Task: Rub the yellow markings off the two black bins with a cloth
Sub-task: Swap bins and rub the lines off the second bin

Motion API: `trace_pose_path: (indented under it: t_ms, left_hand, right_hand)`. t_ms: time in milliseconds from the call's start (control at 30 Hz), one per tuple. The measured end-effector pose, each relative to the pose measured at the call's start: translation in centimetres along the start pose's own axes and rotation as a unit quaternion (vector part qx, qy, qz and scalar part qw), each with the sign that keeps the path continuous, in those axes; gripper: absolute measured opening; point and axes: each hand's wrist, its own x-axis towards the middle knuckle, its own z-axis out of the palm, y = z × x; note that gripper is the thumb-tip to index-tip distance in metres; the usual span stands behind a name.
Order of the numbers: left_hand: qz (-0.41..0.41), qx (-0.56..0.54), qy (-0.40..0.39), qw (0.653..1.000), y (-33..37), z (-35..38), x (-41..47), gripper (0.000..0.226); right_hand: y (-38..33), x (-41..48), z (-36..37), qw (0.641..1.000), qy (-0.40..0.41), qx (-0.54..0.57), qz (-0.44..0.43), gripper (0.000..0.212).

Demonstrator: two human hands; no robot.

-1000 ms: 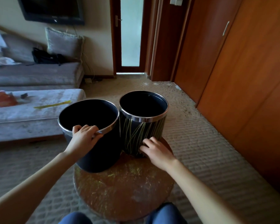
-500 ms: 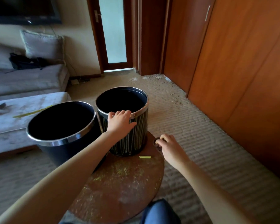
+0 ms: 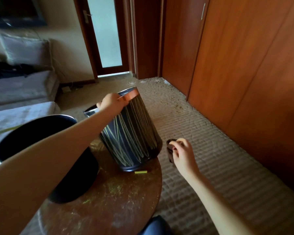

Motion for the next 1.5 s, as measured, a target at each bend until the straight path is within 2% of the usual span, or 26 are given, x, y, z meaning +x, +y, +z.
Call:
trace_pose_path:
  t_ms: [67, 133, 200, 267, 300, 433, 467, 567, 700, 800, 900, 967, 1034, 1167, 1300, 1400, 1434, 1500]
  left_hand:
    - [-0.050, -0.140, -0.006, 0.989, 0.8, -1.3, 0.3, 0.018]
    - [-0.111, -0.281, -0.023, 0.953, 0.9, -2.0, -0.6, 0.016]
    - [-0.174, -0.387, -0.069, 0.903, 0.8, -2.2, -2.4, 0.033]
    - [-0.219, -0.448, -0.117, 0.859, 0.6, -1.9, -4.6, 0.021]
    - [-0.230, -0.466, -0.127, 0.845, 0.7, -1.7, -6.1, 0.016]
    - [-0.238, -0.503, -0.163, 0.814, 0.2, -1.5, -11.5, 0.021]
    - [-0.243, -0.511, -0.160, 0.809, -0.2, -2.1, -12.7, 0.024]
    - [-0.270, -0.534, -0.159, 0.785, -3.1, -3.9, -16.0, 0.029]
    - [-0.296, -0.551, -0.146, 0.767, -8.7, -6.3, -20.8, 0.019]
    - [-0.333, -0.543, -0.124, 0.761, -12.2, -7.8, -24.0, 0.020]
    - [-0.367, -0.532, -0.115, 0.755, -13.8, -9.1, -26.8, 0.032]
    - [-0.393, -0.524, -0.091, 0.750, -15.2, -9.5, -27.8, 0.032]
    - [-0.393, -0.520, -0.071, 0.755, -17.3, -9.7, -28.0, 0.029]
    - [-0.381, -0.534, -0.028, 0.754, -21.7, -9.3, -28.6, 0.041]
    - [-0.447, -0.530, -0.024, 0.720, -23.2, -9.7, -27.8, 0.024]
    - [-0.456, -0.544, -0.011, 0.704, -24.2, -9.8, -26.2, 0.018]
    - [-0.449, -0.541, -0.032, 0.711, -24.3, -9.7, -26.0, 0.019]
    - [-0.425, -0.501, -0.085, 0.749, -24.2, -9.8, -26.0, 0.025]
  right_hand:
    - [-0.7, 1.1, -1.9, 0.991, 0.070, 0.067, 0.097, 0.023]
    - [-1.3, 2.1, -3.8, 0.961, 0.134, 0.151, 0.188, 0.021]
    - [-2.1, 2.9, -6.1, 0.890, 0.181, 0.297, 0.296, 0.022]
    - [-2.7, 3.2, -9.0, 0.796, 0.191, 0.429, 0.381, 0.023]
    - [-2.6, 2.9, -10.4, 0.773, 0.180, 0.454, 0.404, 0.020]
    - [-3.2, 0.6, -14.3, 0.741, 0.146, 0.481, 0.444, 0.025]
    - [-3.5, 0.1, -14.6, 0.742, 0.137, 0.482, 0.446, 0.023]
    - [-5.4, -0.6, -15.1, 0.776, 0.099, 0.448, 0.432, 0.019]
    - [-7.4, -1.0, -13.5, 0.803, 0.014, 0.413, 0.429, 0.019]
    - [-9.1, -1.9, -10.8, 0.800, -0.073, 0.400, 0.441, 0.019]
    - [-10.5, -2.7, -7.4, 0.791, -0.118, 0.393, 0.453, 0.020]
    - [-11.4, -3.1, -5.3, 0.793, -0.142, 0.385, 0.450, 0.020]
    - [-12.4, -3.4, -3.8, 0.797, -0.160, 0.379, 0.442, 0.014]
    - [-14.4, -2.9, -2.1, 0.813, -0.164, 0.373, 0.417, 0.002]
    - [-15.7, -2.6, -1.3, 0.837, -0.180, 0.362, 0.370, 0.014]
    - [-16.1, -3.0, -1.5, 0.851, -0.189, 0.361, 0.332, 0.024]
    - [-16.0, -3.2, -1.6, 0.855, -0.194, 0.361, 0.317, 0.027]
    - [-16.0, -3.6, -2.2, 0.869, -0.208, 0.354, 0.275, 0.030]
